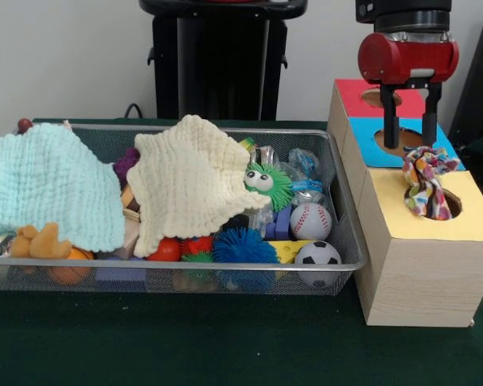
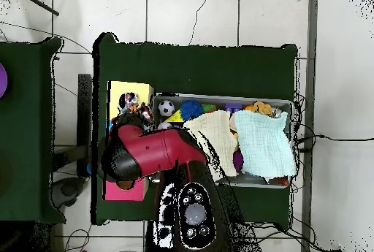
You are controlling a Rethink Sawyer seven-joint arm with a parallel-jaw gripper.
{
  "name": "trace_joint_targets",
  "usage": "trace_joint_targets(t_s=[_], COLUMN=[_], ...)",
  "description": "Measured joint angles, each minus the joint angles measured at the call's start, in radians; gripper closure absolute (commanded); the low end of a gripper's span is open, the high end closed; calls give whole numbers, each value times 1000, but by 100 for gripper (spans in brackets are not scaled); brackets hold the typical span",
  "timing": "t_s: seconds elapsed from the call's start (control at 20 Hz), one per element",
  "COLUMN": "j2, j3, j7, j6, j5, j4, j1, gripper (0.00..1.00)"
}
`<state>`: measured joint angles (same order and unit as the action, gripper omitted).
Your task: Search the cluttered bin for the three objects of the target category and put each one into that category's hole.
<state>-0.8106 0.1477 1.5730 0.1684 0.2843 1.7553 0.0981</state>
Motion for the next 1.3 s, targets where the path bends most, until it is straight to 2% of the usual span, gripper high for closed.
trace_joint_targets(t_s=[1.3], j2=[16], j3=[-6], j7=[0], j6=[0], j5=[-18], j4=[0], j1=[2], gripper=[0])
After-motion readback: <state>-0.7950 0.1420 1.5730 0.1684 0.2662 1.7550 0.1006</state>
